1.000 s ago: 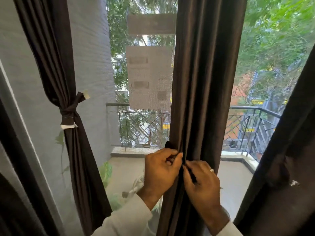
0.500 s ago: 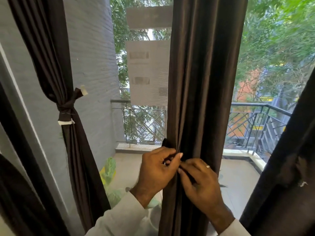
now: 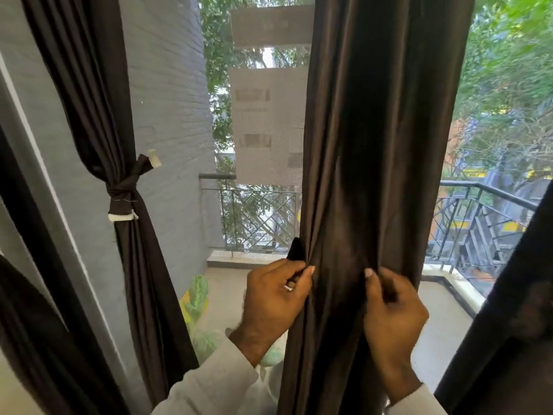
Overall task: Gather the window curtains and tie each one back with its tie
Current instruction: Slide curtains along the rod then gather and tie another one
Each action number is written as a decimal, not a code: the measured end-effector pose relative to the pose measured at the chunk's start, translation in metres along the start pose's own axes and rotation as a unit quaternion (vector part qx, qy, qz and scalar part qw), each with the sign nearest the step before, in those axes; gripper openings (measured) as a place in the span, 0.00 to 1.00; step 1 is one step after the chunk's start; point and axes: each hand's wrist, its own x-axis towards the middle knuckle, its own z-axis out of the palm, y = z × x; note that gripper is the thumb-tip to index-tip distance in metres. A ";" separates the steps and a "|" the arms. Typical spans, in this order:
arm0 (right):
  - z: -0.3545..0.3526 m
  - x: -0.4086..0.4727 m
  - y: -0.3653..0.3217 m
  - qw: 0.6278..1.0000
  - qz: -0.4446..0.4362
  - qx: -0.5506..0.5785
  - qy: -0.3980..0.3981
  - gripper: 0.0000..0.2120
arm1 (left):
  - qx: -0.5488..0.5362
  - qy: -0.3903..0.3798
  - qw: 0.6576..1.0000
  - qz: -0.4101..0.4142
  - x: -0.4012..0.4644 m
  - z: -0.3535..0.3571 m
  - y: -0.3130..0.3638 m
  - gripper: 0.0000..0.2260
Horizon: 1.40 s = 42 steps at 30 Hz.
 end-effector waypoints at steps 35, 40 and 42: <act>-0.023 -0.003 -0.016 0.999 -0.001 -0.051 0.019 0.23 | 0.061 -0.033 0.997 0.025 -0.006 -0.005 0.014 0.06; -0.015 0.005 -0.004 0.993 -0.011 -0.049 -0.109 0.11 | 0.059 -0.029 0.998 0.019 -0.006 -0.007 0.015 0.08; -0.016 -0.001 -0.003 0.981 -0.114 -0.056 -0.146 0.08 | 0.055 -0.031 0.998 0.015 -0.006 -0.006 0.015 0.09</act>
